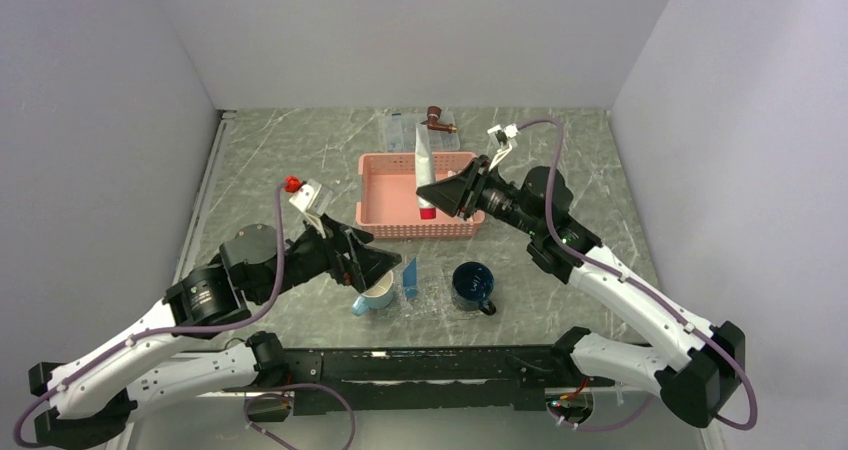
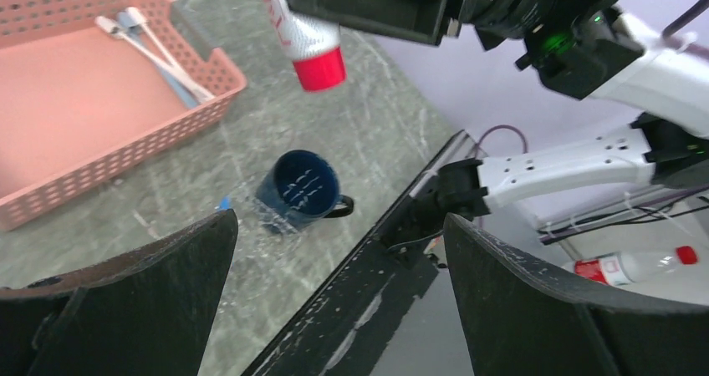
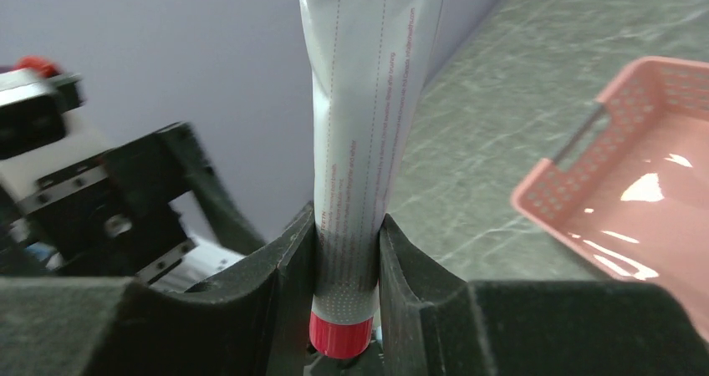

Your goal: Prepare toiletry sets of a toothbrush and toothpaste on the tray

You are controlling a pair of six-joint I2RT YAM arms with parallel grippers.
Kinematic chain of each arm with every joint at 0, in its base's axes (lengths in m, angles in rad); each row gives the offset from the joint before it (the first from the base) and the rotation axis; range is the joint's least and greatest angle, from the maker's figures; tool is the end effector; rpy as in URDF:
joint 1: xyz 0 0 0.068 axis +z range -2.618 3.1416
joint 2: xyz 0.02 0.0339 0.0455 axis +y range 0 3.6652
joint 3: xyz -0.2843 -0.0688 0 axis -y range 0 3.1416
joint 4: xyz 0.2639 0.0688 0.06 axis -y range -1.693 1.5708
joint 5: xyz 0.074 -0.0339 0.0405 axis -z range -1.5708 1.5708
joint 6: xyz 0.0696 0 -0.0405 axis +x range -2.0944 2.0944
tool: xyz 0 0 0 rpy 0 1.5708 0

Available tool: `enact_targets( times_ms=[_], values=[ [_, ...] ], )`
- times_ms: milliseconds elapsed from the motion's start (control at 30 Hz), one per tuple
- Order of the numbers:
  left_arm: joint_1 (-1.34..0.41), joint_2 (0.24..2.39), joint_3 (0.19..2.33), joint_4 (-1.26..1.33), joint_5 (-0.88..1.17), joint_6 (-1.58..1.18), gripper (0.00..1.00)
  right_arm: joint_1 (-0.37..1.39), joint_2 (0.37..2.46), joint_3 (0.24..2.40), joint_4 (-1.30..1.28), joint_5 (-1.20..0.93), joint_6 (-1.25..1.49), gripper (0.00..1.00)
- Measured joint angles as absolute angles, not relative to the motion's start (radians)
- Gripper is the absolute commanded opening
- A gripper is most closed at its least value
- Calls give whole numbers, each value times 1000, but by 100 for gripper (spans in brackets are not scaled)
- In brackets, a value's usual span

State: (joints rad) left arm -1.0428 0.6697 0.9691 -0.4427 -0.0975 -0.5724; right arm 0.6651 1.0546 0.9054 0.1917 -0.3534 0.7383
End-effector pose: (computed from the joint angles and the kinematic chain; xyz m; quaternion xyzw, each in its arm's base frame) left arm 0.0932 -0.1463 0.4047 0.1449 0.7417 -0.4471 0.4786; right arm 0.2123 0.1971 0.3868 -0.1019 0.6853 0.5517 0.4643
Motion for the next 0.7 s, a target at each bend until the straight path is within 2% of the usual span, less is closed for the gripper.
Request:
enact_targets(
  times_ms=[400,533,700],
  values=[
    [-1034,738,920,-225,61,-739,99,781,926,815,378,-401,873,33],
    [-1019,751,891,-120,129,-803,96,825,902,773,436,-395,915,33],
    [-1006,768,865,-2,199,-872,87,863,886,747,481,-382,953,32]
  ],
)
